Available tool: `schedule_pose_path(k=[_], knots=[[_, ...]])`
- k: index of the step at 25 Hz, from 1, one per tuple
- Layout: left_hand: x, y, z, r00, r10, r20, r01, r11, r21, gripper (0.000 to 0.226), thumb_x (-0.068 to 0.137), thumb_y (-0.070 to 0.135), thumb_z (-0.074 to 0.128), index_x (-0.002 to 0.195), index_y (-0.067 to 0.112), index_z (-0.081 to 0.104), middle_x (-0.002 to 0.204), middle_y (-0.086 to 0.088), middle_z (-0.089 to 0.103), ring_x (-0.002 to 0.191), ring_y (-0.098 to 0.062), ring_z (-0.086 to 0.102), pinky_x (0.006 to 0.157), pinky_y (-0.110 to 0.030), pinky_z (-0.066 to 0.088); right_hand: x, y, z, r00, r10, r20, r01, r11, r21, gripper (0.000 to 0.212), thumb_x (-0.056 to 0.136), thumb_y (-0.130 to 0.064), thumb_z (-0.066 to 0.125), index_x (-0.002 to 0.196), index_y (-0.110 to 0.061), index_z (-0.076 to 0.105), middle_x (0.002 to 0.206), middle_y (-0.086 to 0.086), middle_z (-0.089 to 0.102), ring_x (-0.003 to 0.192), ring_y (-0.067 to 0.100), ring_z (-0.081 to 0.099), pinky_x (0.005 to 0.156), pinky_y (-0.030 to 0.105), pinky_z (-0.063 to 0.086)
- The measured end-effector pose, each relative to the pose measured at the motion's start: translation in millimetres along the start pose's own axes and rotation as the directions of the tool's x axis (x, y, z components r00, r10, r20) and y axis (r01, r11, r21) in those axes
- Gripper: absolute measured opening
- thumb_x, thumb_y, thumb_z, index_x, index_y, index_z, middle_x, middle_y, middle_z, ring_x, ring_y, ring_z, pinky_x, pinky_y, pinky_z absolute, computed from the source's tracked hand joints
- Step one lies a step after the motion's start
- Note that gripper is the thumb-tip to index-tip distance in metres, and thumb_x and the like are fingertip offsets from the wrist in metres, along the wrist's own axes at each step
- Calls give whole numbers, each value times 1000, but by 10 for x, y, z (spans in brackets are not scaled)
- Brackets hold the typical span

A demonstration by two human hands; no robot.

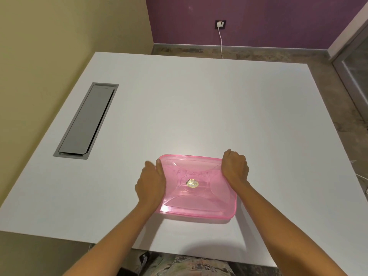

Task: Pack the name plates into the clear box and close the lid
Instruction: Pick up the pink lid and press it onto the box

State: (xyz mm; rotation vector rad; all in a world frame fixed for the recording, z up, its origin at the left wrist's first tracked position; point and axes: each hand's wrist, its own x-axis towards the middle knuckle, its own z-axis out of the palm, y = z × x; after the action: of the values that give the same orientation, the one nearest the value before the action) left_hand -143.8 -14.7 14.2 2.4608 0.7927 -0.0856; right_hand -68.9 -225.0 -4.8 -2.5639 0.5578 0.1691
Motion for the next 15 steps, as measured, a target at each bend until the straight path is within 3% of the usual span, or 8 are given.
schedule_pose_path(k=[3,7,11,15], knots=[[-240,-209,-22,988,-149,44,151,988,-45,57,95,53,15,94,8,50,92,-19,64,79,-35,56,69,-39,38,-15,2,-1,999,-38,-10,37,998,-47,42,100,-15,28,89,6,62,94,26,65,90,43,60,76,41,47],[-196,-222,7,981,-174,87,183,977,-106,57,101,36,11,107,2,56,106,-23,64,99,-39,55,83,-42,41,-41,7,-17,994,-108,-4,107,989,-99,31,96,-4,31,90,6,60,91,26,65,90,44,59,74,41,47],[-166,-243,0,980,-178,86,192,963,-190,46,102,26,10,80,7,46,99,-29,63,96,-41,56,85,-44,42,-26,-1,8,998,-62,-32,60,996,-61,40,99,-14,29,87,6,62,91,26,66,89,44,60,74,41,46],[-198,-208,-24,989,-134,62,142,978,-153,35,101,13,14,76,9,38,94,-29,63,91,-42,56,75,-40,39,-14,22,39,995,-91,-33,88,992,-90,34,97,-8,31,85,6,60,87,26,65,85,44,60,71,42,47]])
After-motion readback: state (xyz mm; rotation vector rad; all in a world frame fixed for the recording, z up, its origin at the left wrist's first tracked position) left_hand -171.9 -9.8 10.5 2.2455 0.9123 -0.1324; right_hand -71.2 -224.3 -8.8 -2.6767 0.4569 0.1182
